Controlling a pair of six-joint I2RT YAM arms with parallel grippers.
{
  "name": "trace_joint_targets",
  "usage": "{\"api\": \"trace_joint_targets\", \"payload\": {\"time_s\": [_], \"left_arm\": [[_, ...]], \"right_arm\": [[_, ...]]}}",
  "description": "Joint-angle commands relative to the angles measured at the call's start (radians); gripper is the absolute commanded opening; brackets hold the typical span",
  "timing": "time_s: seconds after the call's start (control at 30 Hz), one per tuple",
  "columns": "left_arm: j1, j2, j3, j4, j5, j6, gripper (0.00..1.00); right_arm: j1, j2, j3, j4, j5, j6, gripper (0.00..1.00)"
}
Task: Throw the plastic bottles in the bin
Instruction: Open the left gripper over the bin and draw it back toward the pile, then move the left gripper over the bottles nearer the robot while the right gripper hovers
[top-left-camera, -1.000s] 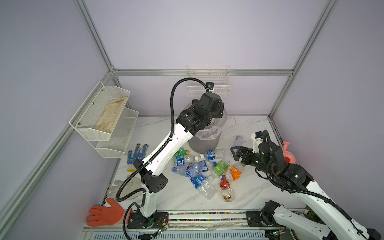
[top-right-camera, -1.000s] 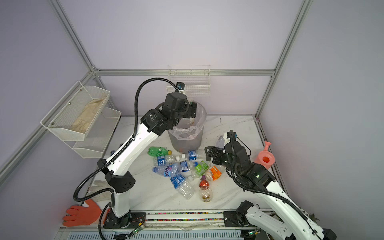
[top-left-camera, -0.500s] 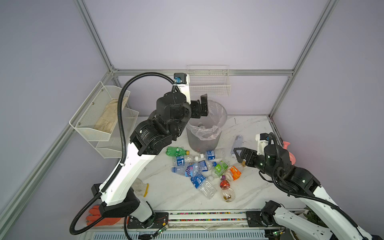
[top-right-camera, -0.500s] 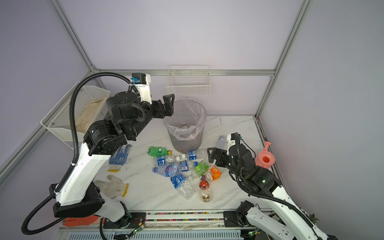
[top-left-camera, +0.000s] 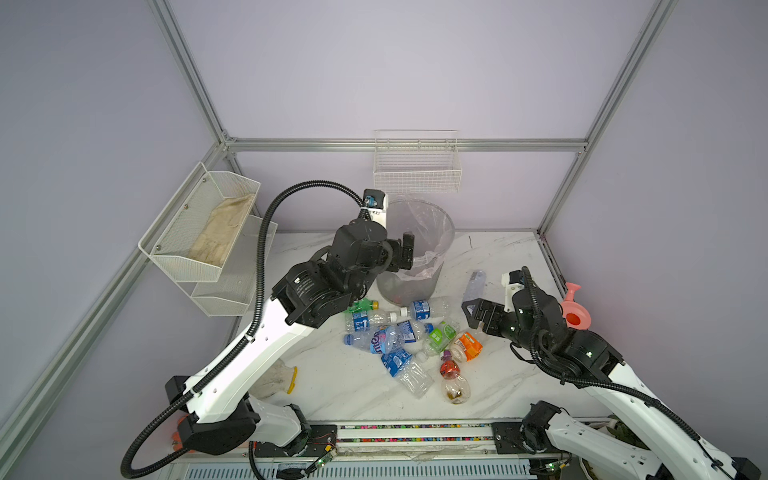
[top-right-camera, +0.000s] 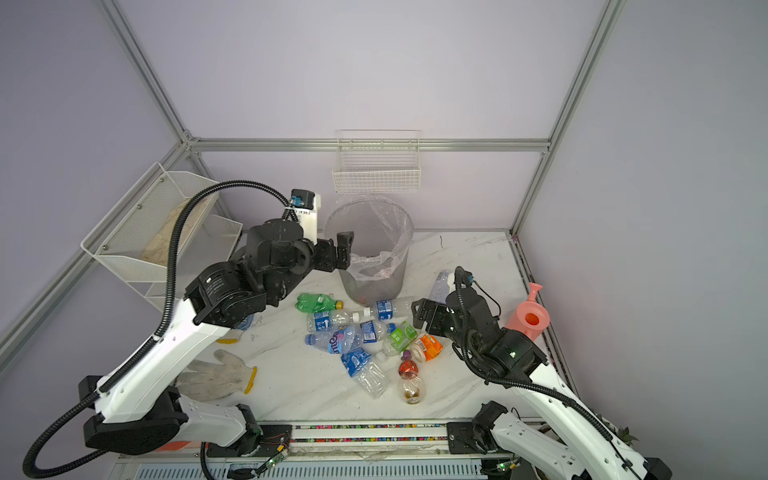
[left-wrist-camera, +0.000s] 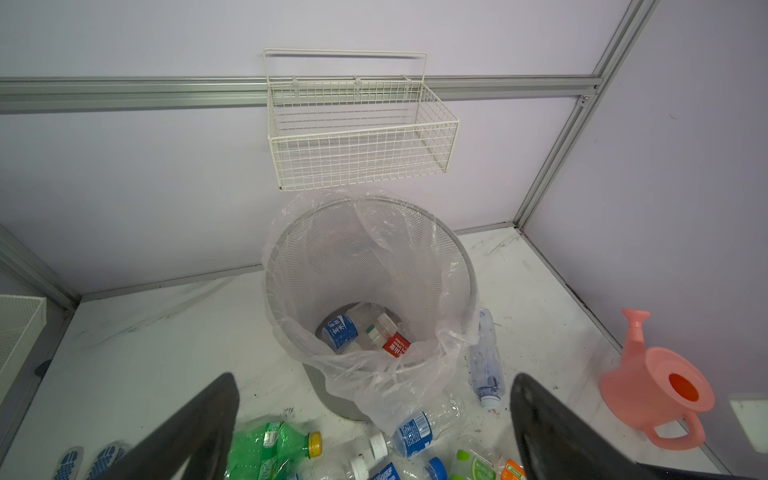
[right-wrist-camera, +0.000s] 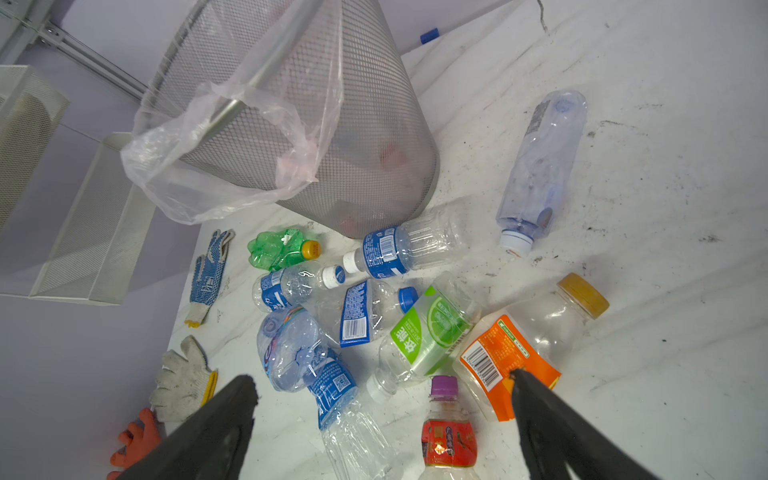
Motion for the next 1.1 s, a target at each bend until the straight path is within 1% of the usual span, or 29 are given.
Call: {"api": "trace_joint_targets", "payload": {"time_s": [0.0, 0.13, 0.4, 0.53, 0.7, 1.07], "left_arm": [[-0.005, -0.068, -0.125, 0.075, 0.021, -0.029, 1.0], [-0.005, -0.127, -0.25, 0.108, 0.037, -0.035, 1.0], [-0.005, -0.271, -0.495, 0.16, 0.055, -0.088, 1.0], [-0.004, -0.323, -0.582, 0.165, 0.068, -0.117, 1.0], [-0.005, -0.377, -0.696, 0.165, 0.08, -0.167, 1.0], [-0.005, -0.522, -0.923, 0.161, 0.118, -0.283, 0.97]], "right_arm": [[0.001, 0.0, -0.029, 0.0, -0.005, 0.028, 0.97], [0.001, 0.005, -0.068, 0.016, -0.018, 0.047, 0.97], [0.002, 0.021, -0.116, 0.015, -0.035, 0.059, 0.97], [0.002, 0.015, -0.147, 0.023, -0.048, 0.073, 0.97], [0.002, 0.015, -0.193, 0.057, -0.093, 0.095, 0.95], [0.005, 0.023, -0.254, 0.067, -0.114, 0.101, 0.94]]}}
